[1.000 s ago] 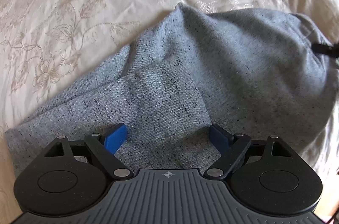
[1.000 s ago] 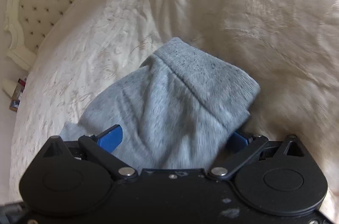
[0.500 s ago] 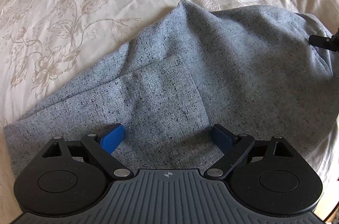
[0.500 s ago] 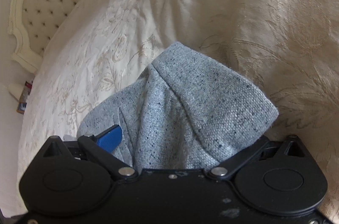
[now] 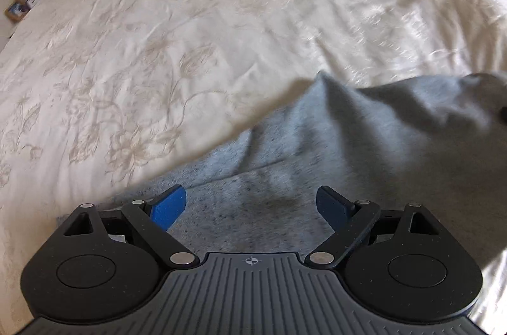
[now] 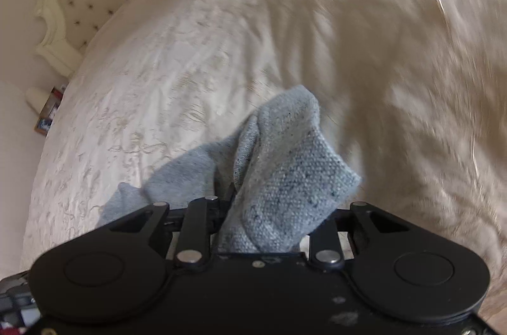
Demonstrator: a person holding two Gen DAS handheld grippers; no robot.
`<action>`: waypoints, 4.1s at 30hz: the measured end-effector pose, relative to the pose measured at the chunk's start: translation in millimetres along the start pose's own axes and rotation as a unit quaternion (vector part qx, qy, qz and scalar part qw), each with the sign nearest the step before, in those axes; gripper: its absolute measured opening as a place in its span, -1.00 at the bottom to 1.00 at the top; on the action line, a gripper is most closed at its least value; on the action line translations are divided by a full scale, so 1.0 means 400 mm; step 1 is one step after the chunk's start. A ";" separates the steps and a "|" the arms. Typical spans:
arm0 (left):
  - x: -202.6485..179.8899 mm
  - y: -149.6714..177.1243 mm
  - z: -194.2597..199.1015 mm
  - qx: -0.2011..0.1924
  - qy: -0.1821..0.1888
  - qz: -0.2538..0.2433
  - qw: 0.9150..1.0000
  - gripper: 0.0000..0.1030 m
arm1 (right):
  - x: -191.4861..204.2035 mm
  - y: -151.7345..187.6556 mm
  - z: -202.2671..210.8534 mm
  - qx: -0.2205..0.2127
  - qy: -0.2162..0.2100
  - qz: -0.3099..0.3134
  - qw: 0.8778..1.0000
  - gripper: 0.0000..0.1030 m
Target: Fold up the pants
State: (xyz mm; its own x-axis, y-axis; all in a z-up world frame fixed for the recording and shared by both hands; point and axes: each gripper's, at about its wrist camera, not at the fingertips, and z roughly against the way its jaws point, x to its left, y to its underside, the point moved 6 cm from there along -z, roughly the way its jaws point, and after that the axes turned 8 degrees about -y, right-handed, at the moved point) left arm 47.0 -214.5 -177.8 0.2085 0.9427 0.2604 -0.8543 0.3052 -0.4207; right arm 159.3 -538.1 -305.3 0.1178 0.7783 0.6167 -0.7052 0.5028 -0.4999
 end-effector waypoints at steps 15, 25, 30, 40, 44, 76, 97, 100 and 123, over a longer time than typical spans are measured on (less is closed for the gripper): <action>0.027 -0.027 -0.008 -0.026 0.068 -0.050 0.996 0.80 | 0.373 -0.008 0.162 -0.054 0.008 0.132 0.990 -0.49; 0.427 0.084 0.068 -0.035 0.072 0.090 0.993 0.81 | 0.803 0.189 0.131 -0.035 -0.053 0.255 0.965 -0.49; 0.601 0.157 0.052 -0.005 0.046 0.127 0.991 0.81 | 0.970 0.418 0.007 0.020 -0.067 0.347 0.935 -0.51; 0.756 0.241 0.054 0.004 0.046 0.151 0.988 0.80 | 1.002 0.821 -0.198 0.137 -0.020 0.518 0.844 -0.34; 0.739 0.211 0.061 -0.014 0.067 0.145 0.987 0.81 | 1.010 0.861 -0.170 0.166 -0.068 0.530 0.829 -0.01; 0.384 0.313 -0.004 0.064 0.159 -0.062 0.983 0.84 | 0.489 0.661 0.028 0.143 0.118 0.142 0.972 -0.10; 0.383 0.313 -0.015 0.065 0.162 -0.058 0.983 0.89 | 0.372 0.618 0.069 0.044 0.257 0.039 0.965 -0.44; 0.399 0.303 0.014 0.054 0.166 -0.050 0.983 0.86 | 0.390 0.574 0.127 0.011 0.218 0.041 0.975 -0.43; 0.436 0.221 -0.076 0.055 0.081 0.086 0.991 0.92 | 0.723 0.198 -0.281 0.116 -0.019 0.318 0.941 0.25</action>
State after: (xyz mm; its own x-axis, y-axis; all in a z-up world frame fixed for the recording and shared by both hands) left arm 22.4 -19.2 -196.1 0.1203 0.9917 0.0463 -0.9291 0.1289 -0.3468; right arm 216.1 -230.8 -234.8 -0.4017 0.8778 0.2612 -0.7587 -0.1592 -0.6317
